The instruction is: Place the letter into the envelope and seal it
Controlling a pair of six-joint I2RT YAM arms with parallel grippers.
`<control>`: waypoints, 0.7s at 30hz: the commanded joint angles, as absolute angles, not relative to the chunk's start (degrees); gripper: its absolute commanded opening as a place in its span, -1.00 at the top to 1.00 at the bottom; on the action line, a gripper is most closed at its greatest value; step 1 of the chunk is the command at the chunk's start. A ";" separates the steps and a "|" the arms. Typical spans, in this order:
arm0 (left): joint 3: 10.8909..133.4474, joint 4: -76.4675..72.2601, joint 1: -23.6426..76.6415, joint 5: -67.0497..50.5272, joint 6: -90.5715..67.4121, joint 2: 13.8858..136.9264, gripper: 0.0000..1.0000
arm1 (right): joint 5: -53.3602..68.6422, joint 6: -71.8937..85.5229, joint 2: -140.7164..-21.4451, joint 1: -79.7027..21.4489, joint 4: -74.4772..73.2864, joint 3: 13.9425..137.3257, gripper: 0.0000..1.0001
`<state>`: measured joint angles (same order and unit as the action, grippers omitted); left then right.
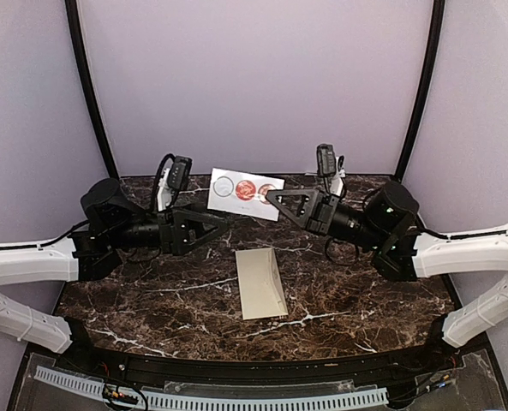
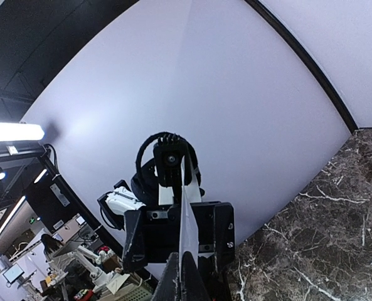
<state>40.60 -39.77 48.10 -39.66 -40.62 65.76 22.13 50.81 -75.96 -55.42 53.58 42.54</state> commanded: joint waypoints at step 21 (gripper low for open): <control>39.53 -62.54 50.25 -26.10 -43.70 71.45 0.39 | 18.73 53.72 -77.34 -57.48 62.03 43.42 1.00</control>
<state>37.58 -58.35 49.80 -25.96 -43.24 71.37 19.25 53.25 -76.95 -57.01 60.01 42.46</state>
